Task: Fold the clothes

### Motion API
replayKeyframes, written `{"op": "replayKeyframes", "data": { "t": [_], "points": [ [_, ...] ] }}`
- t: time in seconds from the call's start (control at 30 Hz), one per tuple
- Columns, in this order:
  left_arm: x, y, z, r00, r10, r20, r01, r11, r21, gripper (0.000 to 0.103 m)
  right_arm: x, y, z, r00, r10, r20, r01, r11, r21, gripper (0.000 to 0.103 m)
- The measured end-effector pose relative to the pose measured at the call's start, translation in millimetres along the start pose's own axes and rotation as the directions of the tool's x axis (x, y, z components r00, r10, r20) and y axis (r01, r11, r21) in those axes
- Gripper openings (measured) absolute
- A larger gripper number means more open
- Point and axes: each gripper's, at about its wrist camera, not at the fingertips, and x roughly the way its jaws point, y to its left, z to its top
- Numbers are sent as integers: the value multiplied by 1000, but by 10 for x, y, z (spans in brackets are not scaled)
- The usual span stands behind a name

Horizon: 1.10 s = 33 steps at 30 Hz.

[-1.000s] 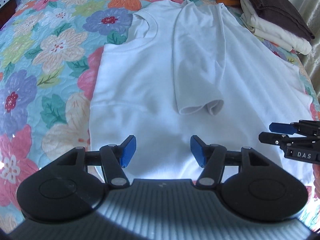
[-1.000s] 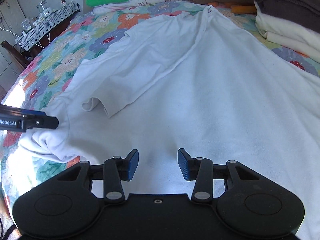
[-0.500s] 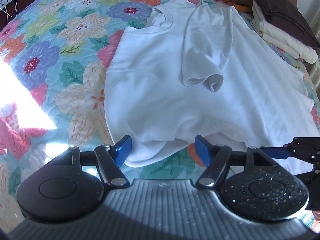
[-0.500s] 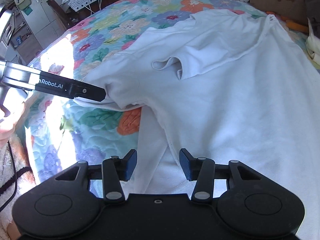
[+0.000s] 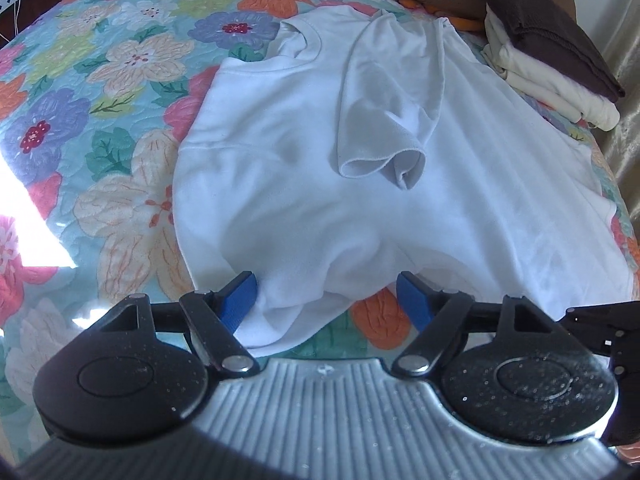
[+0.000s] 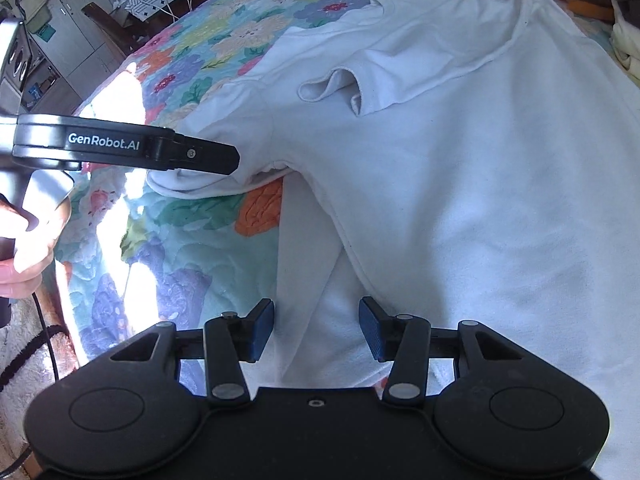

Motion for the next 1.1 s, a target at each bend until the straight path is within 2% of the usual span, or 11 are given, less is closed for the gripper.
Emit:
{"op": "replayKeyframes", "data": {
  "t": [0.17,0.27,0.4,0.63,0.8,0.87,1.1],
  "points": [
    [17,28,-19,1000,-16,6,16,1000,-11,77,30,46,9,1000,19,-15,-19,1000,-4,58],
    [-13,64,-20,1000,-18,21,19,999,-38,74,10,39,3,998,64,-22,-64,998,17,58],
    [-54,166,-37,999,-10,35,13,996,-84,76,-10,9,1,996,79,-28,-77,996,54,58],
    [-36,230,-87,1000,6,16,-5,996,-89,76,-87,48,-61,998,-14,-57,18,997,73,58],
    [-123,178,-87,999,-29,38,32,996,-79,76,-142,15,-129,990,-36,-136,48,995,87,58],
    [-142,158,-92,998,-47,46,51,996,-71,76,-136,-14,-167,988,-20,-156,35,994,99,58],
    [-228,161,-98,991,-107,81,113,991,-75,73,-194,-188,-219,992,89,-86,-70,977,202,59]
  ]
}}
